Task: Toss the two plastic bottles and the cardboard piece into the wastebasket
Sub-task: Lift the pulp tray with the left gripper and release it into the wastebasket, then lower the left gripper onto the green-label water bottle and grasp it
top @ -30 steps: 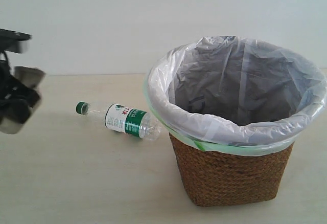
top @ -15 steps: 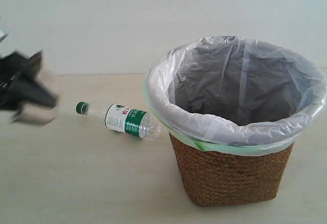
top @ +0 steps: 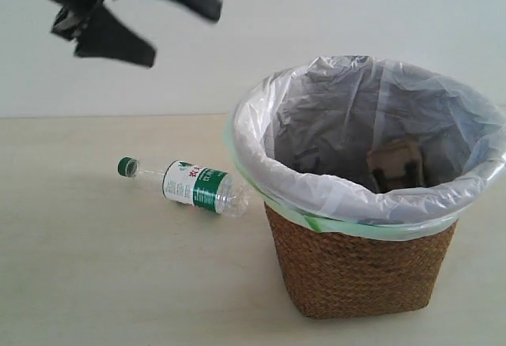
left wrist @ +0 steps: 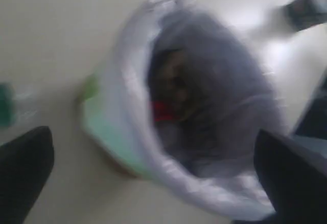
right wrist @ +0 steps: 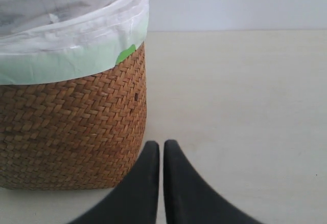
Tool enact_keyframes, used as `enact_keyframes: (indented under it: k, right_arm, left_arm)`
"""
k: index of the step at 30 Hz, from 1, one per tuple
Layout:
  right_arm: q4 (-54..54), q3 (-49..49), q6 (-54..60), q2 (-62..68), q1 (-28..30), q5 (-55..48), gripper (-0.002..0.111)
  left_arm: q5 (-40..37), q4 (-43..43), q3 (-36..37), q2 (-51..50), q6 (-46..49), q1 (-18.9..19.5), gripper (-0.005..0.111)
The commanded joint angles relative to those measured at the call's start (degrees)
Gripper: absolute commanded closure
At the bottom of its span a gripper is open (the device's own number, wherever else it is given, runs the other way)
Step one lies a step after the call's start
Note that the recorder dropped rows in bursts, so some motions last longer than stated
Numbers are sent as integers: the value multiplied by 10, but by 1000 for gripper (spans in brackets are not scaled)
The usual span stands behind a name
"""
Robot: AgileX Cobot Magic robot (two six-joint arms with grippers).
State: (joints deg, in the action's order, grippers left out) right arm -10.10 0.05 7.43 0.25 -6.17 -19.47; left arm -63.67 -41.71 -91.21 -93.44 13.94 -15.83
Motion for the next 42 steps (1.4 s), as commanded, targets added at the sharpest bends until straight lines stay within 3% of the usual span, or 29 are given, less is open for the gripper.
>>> enact_keyframes:
  k: [1,6,15,20,25,32,42]
  right_arm:
    - [3,-1,2,-3,3,3,108]
    - [3,-1,2,-3,3,3,108]
    - [3,-1,2,-3,3,3,108]
    - [3,-1,2,-3,3,3,108]
    - [3,-1,2,-3,3,3,108]
    - [3,-1,2,-3,3,3,108]
    - [3,-1,2,-3,3,3,108]
  left_arm:
    - [-54,289,9,-18,-150,-1,1]
    - [-63,393,24,-51,-170,-1,1]
    - [-24,426,28,-135,-154,-1,1]
    - [63,363,28,-183,-279,-1,1]
    - [151,222,15,-220,-283,-1,1]
    - [207,64,8,-268,-269,-1,1]
    - [198,68,8,-284,-306,-1,1]
